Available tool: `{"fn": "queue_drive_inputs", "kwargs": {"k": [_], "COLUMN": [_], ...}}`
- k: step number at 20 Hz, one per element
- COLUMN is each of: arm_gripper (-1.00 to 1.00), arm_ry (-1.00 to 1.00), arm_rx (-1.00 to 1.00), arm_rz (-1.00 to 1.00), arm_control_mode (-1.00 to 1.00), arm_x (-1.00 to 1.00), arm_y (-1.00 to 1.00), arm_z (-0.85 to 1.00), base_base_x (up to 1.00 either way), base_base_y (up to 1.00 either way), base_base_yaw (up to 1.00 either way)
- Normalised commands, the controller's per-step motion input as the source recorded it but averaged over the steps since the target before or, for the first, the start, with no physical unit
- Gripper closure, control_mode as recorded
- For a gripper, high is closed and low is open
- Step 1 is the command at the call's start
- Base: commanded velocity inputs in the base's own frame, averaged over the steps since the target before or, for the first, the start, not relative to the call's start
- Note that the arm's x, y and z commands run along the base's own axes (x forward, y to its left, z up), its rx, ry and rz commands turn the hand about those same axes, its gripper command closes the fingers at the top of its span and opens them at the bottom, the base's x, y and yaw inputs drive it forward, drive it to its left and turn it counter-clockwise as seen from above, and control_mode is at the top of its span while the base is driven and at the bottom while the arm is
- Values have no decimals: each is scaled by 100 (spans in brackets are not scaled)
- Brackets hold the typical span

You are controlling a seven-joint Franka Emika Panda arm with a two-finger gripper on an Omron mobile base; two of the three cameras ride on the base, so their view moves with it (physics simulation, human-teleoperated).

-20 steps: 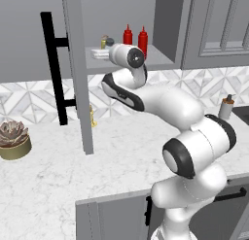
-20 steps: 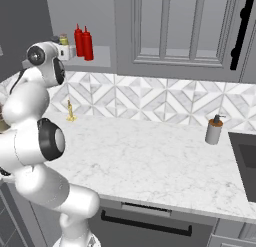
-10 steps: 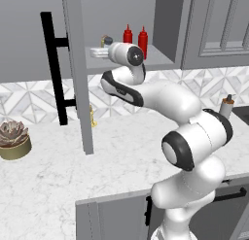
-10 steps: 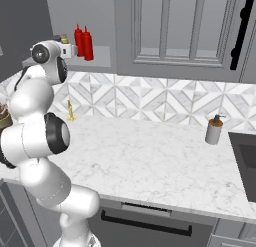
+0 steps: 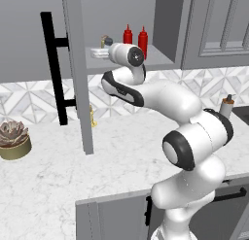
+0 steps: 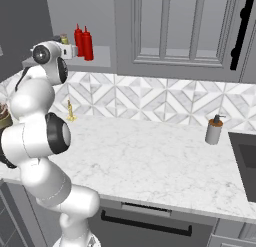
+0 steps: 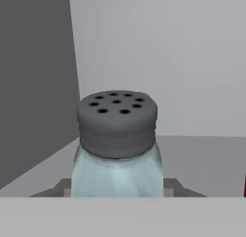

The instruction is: Put the shaker and condiment bottle from the counter next to their counterparts in the cabinet.

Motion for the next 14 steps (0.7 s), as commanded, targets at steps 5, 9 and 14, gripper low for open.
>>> {"fn": "queue_drive_inputs", "kwargs": {"k": [5, 9, 14], "arm_gripper": [100, 100, -100], "arm_ry": [0, 0, 0], "arm_rx": [0, 0, 0], "arm_rz": [0, 0, 0], "arm_control_mode": [-100, -100, -100], "arm_x": [20, 28, 15], "arm_y": [6, 13, 15], "arm_z": [-13, -28, -33], "base_base_x": [0, 0, 0], "base_base_y": [0, 0, 0], "base_base_yaw": [0, 0, 0]}}
